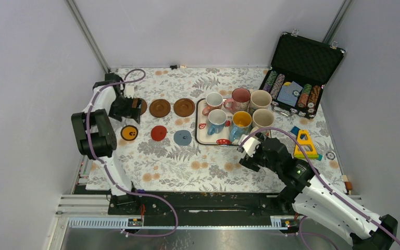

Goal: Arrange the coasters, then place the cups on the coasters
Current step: Move the coaster to the center of the board, then pick up the cup from the tray.

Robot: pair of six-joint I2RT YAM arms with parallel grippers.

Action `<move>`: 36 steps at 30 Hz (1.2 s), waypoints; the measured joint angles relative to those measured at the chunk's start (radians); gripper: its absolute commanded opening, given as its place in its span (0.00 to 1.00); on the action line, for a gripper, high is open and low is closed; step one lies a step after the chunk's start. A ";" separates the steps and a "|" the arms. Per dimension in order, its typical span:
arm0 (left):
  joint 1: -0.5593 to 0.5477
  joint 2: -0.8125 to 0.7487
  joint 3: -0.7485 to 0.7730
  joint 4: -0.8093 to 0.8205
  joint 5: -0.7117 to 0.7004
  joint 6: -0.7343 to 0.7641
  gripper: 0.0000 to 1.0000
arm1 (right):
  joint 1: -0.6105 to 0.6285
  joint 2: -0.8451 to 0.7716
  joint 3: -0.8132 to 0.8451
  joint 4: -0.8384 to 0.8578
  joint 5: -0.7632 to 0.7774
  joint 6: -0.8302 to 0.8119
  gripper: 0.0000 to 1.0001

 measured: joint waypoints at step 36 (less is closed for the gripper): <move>-0.922 -0.184 0.154 0.061 0.185 -0.050 0.99 | -0.319 -0.010 0.191 -0.013 0.047 0.118 0.96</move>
